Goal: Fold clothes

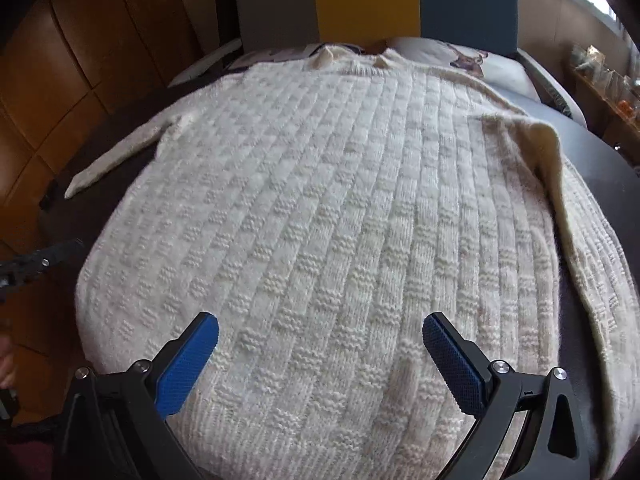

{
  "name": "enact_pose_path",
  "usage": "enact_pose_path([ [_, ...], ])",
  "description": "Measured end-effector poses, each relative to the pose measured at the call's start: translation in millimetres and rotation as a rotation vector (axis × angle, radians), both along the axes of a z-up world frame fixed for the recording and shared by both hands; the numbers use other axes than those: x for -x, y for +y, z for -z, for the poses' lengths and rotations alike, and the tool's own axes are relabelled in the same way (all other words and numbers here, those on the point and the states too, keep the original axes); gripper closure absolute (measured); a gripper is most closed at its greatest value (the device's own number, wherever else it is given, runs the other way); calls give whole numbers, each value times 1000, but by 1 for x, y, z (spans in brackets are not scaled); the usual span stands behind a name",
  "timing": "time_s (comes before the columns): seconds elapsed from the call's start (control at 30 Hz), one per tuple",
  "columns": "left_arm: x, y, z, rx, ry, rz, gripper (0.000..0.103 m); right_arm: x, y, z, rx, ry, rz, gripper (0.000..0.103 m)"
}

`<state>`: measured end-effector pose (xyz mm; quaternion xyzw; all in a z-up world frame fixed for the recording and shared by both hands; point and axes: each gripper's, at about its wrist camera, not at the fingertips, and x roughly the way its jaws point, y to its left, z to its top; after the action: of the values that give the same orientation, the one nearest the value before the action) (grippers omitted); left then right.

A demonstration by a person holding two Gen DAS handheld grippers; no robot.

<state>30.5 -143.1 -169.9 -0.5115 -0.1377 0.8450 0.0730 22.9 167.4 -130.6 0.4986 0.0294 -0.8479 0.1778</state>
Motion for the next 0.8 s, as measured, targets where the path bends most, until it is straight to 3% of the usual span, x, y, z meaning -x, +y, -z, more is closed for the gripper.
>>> enact_pose_path([
  [0.1, 2, -12, 16, -50, -19, -35, 87, 5, 10, 18, -30, -63, 25, 0],
  [0.23, 7, -19, 12, -87, -17, -33, 87, 1, 15, 28, -54, -39, 7, 0],
  [0.27, 6, -29, 9, -128, -15, -54, 87, 2, 16, 28, -49, -42, 10, 0],
  [0.37, 2, -84, 2, -187, 6, -211, 83, 3, 13, 26, -64, -47, 7, 0],
  [0.43, -9, -141, 0, -211, 27, -365, 80, 4, 10, 23, -70, -44, 0, 0],
  [0.6, -38, -282, -8, -121, 60, -705, 68, 28, -21, 0, 15, 3, -73, 0],
  [0.7, -43, -344, -7, -116, 63, -836, 63, 59, -69, -6, 42, -5, -154, 0],
  [0.8, -32, -390, -3, -121, 70, -895, 60, 89, -120, -15, 90, -25, -202, 0],
])
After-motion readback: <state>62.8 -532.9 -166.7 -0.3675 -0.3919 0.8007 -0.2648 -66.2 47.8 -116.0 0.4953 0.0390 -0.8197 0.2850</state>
